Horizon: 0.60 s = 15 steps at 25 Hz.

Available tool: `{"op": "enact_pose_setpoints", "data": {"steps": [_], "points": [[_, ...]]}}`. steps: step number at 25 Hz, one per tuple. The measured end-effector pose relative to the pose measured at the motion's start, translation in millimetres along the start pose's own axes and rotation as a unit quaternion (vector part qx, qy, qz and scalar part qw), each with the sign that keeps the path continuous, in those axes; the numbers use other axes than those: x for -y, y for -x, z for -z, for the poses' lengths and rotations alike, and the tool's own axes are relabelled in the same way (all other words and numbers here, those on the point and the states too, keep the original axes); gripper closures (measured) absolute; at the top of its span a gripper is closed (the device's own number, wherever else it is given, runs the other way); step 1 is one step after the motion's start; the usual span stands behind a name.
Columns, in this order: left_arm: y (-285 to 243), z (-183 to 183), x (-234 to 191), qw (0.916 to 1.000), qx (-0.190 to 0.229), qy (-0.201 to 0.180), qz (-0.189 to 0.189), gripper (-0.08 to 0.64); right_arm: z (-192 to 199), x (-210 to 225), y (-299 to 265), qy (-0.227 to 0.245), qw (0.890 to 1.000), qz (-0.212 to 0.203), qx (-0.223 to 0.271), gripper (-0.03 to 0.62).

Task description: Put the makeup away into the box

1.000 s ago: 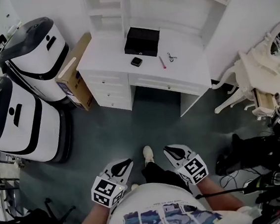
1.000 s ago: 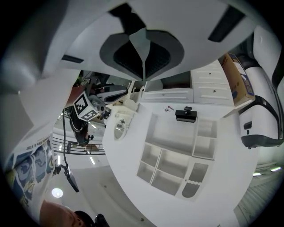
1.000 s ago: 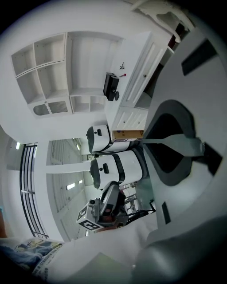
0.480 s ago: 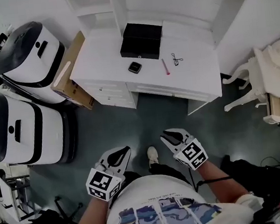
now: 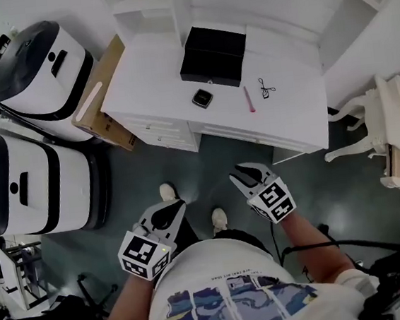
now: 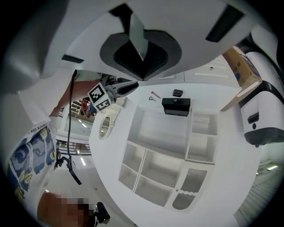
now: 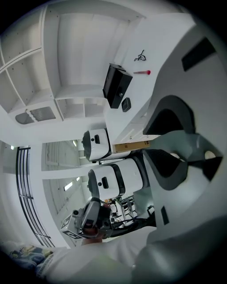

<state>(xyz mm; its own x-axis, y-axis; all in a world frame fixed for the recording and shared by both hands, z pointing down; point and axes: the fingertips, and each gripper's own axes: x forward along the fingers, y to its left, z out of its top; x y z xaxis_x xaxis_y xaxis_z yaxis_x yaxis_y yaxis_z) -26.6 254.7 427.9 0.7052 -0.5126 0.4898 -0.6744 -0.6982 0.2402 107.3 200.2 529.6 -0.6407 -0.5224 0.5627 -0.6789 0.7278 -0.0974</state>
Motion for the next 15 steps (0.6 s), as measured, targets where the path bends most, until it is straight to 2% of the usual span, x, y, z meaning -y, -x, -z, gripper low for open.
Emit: {"op": "enact_pose_setpoints", "data": {"steps": [6,11,15], "points": [[-14.7,-21.0,-65.2,0.9994,0.013,0.012,0.032,0.546,-25.3,29.3,-48.6,0.013,0.999,0.025,-0.023,0.44],[-21.5,-57.5,-118.9,0.9971,0.023,-0.009,0.071,0.546,-47.2,56.4,-88.2,0.003,0.997,0.055,-0.053,0.413],[-15.5,-62.3,-159.9,0.995,0.013,-0.012,0.099,0.546,-56.4,74.5,-122.8,-0.008,0.994,0.073,-0.082,0.383]]}}
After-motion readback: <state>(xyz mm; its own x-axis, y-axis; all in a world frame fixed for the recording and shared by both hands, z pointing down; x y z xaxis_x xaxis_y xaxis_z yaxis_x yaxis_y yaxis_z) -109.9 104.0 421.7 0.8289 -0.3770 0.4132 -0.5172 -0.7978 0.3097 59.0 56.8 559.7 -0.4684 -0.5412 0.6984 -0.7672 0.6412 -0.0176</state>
